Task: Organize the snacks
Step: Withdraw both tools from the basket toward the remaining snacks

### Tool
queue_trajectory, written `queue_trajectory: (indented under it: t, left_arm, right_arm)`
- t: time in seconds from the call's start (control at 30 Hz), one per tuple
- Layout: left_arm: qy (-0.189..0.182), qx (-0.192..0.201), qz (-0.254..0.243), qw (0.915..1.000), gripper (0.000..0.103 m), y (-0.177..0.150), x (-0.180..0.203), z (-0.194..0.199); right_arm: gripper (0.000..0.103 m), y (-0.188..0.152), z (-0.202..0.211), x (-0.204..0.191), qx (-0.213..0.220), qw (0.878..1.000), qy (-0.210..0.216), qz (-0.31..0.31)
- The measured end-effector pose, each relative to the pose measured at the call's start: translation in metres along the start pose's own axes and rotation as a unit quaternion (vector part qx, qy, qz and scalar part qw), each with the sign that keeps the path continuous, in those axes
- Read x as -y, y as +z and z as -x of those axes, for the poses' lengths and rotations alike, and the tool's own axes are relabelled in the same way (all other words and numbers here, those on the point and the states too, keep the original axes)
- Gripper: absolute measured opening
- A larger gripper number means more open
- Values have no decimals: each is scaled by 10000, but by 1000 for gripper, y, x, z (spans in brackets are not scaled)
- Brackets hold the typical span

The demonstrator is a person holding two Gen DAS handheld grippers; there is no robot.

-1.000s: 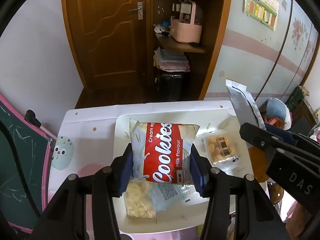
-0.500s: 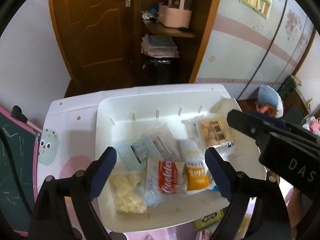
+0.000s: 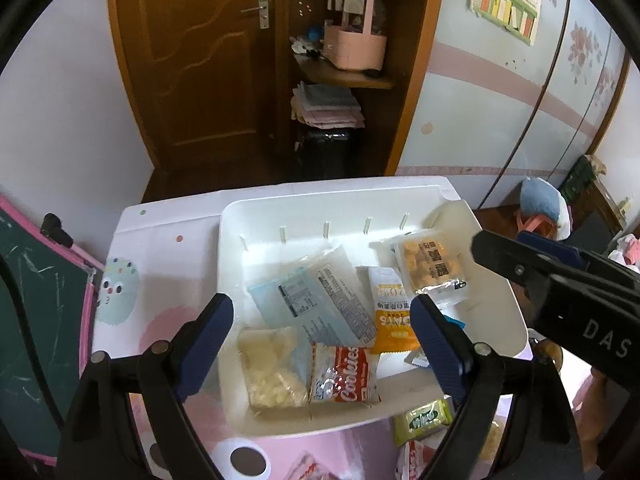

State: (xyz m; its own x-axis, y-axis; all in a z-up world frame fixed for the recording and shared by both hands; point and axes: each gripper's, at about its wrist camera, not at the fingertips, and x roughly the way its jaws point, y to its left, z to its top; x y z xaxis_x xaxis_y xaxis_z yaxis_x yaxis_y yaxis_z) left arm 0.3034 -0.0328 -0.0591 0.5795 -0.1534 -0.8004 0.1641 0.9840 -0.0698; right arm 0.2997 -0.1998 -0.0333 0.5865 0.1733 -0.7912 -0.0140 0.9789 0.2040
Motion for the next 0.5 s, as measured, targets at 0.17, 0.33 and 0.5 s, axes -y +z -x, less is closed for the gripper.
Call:
queue_trajectory:
  t: [0.17,0.33,0.5]
  left_arm:
    - [96,175,-40,9998,89,-16,-6,38]
    - [227,331,-69,9992,89,-46,-15,83]
    - [419,467,-174,9979,90,-89,-17,114]
  right_arm:
    - [55,-16,34,-3,179,9998,-30,102]
    - [59,-47,72,-5,347,9992,-33,188]
    - [62,-95,101,-11,480,9978,-131,447]
